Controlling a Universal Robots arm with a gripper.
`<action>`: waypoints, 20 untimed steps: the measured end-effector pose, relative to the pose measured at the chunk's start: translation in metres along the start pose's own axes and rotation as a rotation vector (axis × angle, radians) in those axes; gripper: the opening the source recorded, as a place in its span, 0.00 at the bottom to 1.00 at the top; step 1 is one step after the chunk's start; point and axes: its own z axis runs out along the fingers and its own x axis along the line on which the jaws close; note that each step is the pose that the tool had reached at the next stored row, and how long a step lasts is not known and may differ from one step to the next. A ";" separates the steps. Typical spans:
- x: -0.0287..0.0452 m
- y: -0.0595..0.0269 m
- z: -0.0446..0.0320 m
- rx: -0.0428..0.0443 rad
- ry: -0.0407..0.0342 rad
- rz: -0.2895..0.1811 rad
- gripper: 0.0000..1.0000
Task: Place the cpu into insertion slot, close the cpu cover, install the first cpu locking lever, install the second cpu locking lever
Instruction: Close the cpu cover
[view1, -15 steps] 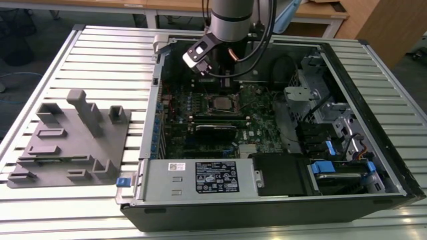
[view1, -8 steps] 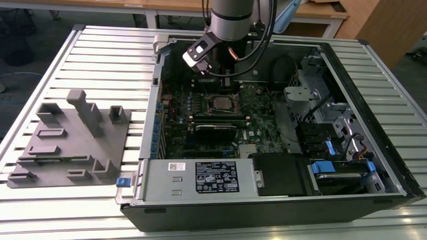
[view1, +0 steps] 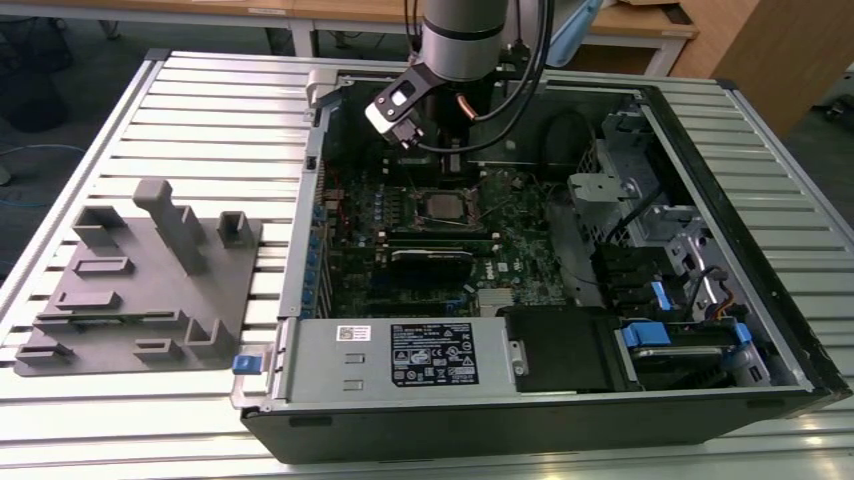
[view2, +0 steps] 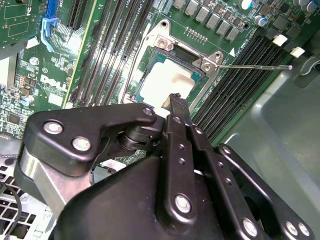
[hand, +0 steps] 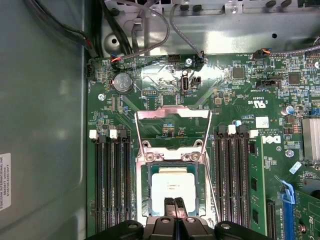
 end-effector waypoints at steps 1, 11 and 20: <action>0.0000 0.0000 0.0000 0.0000 0.0000 0.000 0.11; 0.0001 0.0002 -0.0039 0.0001 -0.0001 0.000 0.11; 0.0002 0.0004 -0.0070 0.0003 0.0057 0.000 0.11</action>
